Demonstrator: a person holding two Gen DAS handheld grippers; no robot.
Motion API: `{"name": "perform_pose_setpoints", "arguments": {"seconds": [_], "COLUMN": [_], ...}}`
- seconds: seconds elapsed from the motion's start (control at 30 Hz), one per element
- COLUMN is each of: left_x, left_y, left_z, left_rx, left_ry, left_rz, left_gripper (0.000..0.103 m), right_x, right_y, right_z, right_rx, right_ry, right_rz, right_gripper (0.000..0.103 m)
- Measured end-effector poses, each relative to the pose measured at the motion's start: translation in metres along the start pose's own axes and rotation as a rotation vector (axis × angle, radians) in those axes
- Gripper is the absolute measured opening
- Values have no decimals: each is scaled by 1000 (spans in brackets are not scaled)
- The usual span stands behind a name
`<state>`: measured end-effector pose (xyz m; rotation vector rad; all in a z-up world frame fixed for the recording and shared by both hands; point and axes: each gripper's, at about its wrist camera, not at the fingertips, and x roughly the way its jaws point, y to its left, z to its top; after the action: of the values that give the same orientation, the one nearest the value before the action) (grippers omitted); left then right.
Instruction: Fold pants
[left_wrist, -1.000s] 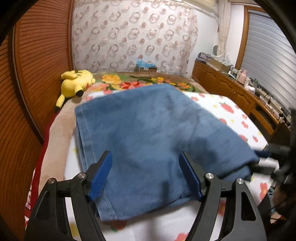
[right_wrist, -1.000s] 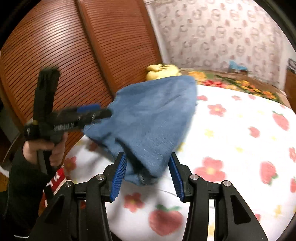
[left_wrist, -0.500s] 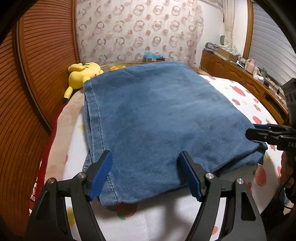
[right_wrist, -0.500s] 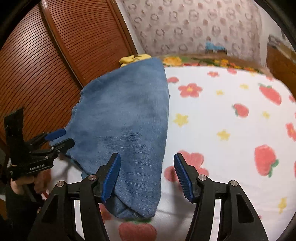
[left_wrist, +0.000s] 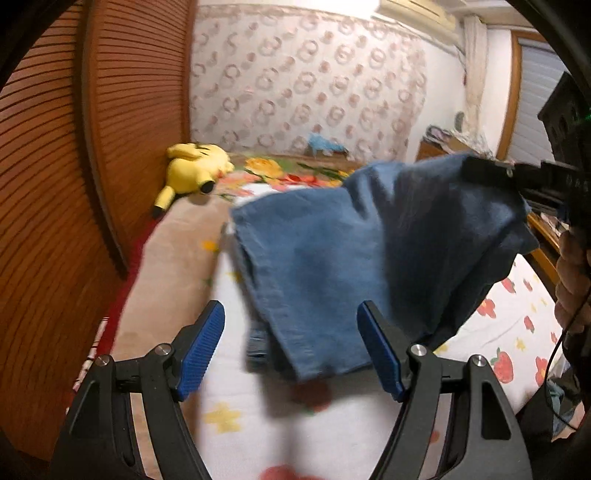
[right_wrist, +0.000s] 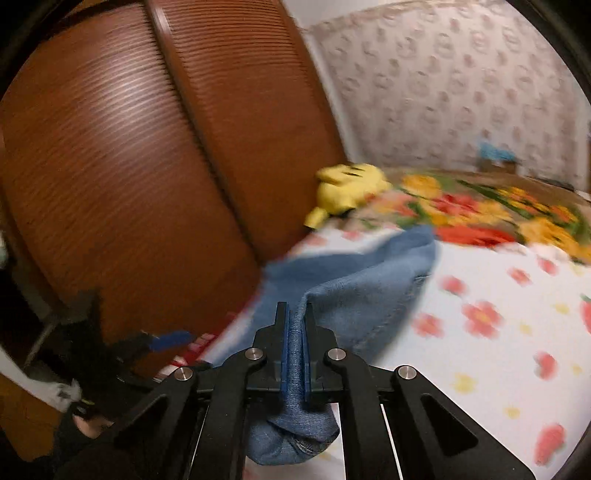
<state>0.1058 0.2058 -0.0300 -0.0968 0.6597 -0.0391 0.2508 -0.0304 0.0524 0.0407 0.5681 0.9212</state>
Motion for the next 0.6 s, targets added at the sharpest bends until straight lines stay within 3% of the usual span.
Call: {"name": "perform_pose_setpoints", "arguments": {"seconds": [0.1, 0.2, 0.43, 0.6], "left_x": [-17, -29, -30, -17], "left_y": [20, 42, 69, 55], "left_z": [-1, -5, -1, 13], "left_rx": [-20, -55, -111, -88], "left_ry": [-20, -35, -46, -48], "left_rz": [37, 66, 100, 57], "left_gripper": [76, 76, 76, 76], "right_x": [24, 54, 107, 102], "right_y": [27, 43, 28, 35], "right_z": [2, -16, -87, -92], "right_rx": [-60, -97, -84, -148], "right_ry": [18, 95, 316, 305], "right_rz": [67, 121, 153, 114], "right_gripper": [5, 5, 4, 5]}}
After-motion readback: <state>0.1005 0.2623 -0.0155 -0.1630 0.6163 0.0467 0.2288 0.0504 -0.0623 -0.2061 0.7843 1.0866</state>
